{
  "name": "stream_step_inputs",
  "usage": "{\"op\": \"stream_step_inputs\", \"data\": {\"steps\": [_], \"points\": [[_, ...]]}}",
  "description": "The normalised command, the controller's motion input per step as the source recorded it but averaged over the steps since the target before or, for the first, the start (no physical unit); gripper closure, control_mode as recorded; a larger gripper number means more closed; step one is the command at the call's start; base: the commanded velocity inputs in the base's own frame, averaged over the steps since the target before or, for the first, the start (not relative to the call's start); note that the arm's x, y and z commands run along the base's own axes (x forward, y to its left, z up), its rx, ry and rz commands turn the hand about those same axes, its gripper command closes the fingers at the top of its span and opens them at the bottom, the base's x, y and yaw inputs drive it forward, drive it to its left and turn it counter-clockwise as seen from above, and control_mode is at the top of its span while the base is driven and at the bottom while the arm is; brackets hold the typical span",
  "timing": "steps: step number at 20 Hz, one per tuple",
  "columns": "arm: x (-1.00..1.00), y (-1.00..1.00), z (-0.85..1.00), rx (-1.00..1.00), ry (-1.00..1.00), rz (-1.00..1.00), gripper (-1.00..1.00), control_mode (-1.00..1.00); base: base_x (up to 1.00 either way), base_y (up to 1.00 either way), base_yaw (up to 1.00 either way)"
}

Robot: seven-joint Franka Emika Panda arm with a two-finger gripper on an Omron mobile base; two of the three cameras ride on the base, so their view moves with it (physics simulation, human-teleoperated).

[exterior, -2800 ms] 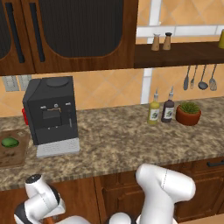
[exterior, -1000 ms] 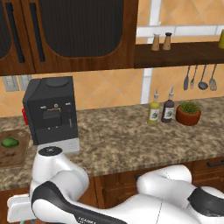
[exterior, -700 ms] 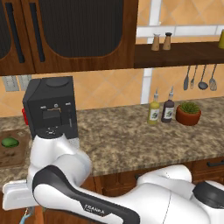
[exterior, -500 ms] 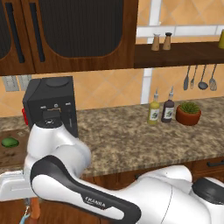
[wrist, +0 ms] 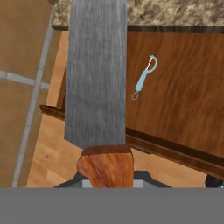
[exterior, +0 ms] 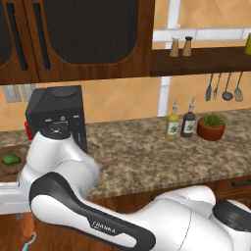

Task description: Place the appropriate cutting tool for cutting the avocado skin on the cutting board.

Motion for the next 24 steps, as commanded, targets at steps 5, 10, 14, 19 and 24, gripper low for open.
{"op": "stream_step_inputs", "data": {"steps": [5,10,14,19,24], "points": [[0.28,0.40,0.12,0.02,-0.02,-0.25,1.00,-1.00,0.00,0.00,0.00],[0.44,0.47,0.02,0.00,0.00,-0.35,1.00,-1.00,0.00,0.00,0.00],[0.45,0.58,-0.04,-0.13,0.00,-0.27,1.00,-1.00,0.00,0.00,0.00],[0.51,0.37,-0.01,-0.10,0.00,-0.17,1.00,-1.00,0.00,0.00,0.00],[0.49,0.12,-0.02,-0.01,0.00,-0.07,1.00,-1.00,0.00,0.00,0.00]]}}
